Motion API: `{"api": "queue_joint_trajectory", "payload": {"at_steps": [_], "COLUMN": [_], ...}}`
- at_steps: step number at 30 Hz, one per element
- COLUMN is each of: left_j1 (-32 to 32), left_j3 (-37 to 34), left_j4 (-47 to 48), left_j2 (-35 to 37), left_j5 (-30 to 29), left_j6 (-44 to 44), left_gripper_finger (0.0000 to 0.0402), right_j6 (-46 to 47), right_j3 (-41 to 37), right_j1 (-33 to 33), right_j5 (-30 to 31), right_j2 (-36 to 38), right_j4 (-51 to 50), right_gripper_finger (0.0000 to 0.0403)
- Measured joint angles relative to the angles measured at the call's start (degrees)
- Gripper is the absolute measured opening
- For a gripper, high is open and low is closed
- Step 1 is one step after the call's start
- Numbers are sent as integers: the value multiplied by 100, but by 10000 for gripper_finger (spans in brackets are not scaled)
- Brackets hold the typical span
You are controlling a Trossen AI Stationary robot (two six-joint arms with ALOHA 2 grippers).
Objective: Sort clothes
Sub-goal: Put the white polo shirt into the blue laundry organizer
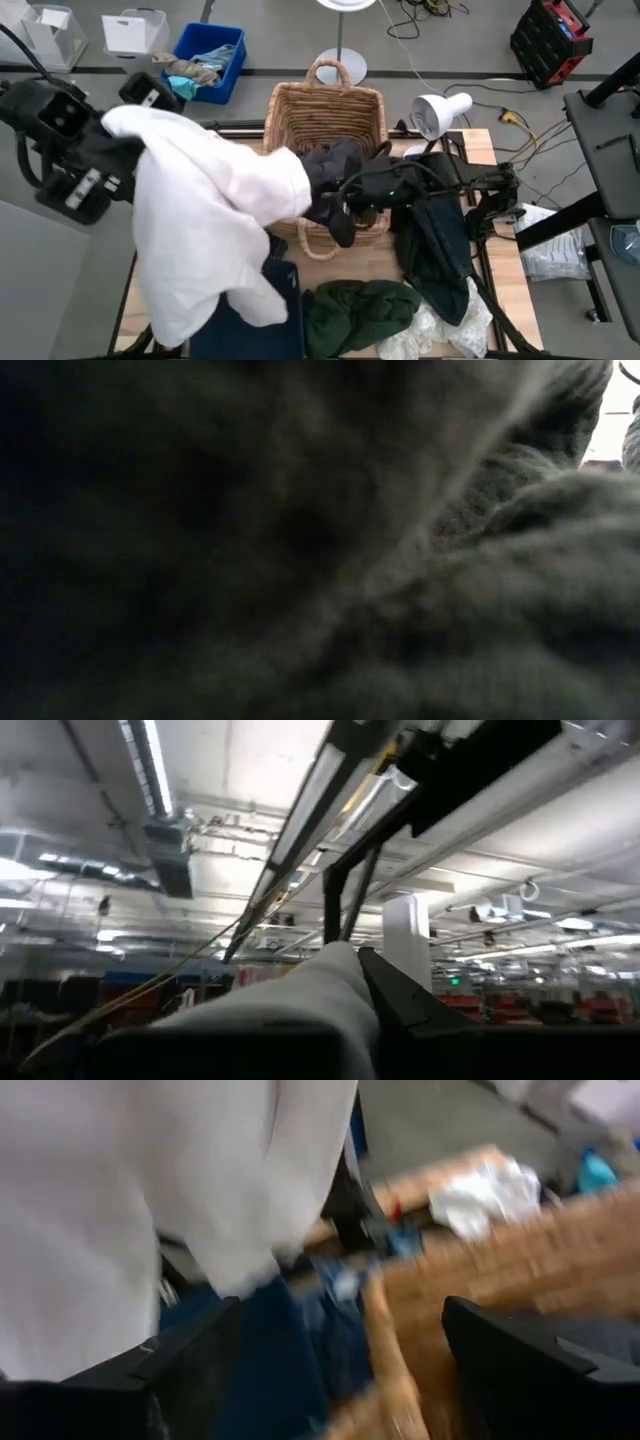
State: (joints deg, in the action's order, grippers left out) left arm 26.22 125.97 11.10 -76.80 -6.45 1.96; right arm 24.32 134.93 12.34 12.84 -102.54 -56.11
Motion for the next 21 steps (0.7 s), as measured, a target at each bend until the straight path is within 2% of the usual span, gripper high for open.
{"api": "queue_joint_trajectory", "payload": {"at_steps": [5,9,12,15,18,21], "left_j1": [-1,85,219,403,844,1301], "left_j3": [4,5,2,0,1,2], "left_j4": [877,1587,1974,2063,2061,2580], "left_j2": [263,264,175,40,-57,-136], "left_j5": [-595,-573,-32,669,1123,1169], "left_j6": [-1234,-2189,-3035,-3395,-3430,-3230], "left_gripper_finger": [0,0,0,0,0,0], "right_j6": [256,267,165,65,4,-36], "right_j3": [0,0,0,0,2,2], "right_j1": [0,0,0,0,0,0], "right_j5": [21,131,198,210,215,216], "right_j2": [4,9,11,26,56,88], "right_j4": [-1140,-1577,-1610,-1609,-1607,-1602], "right_gripper_finger": [353,347,341,336,336,339]}}
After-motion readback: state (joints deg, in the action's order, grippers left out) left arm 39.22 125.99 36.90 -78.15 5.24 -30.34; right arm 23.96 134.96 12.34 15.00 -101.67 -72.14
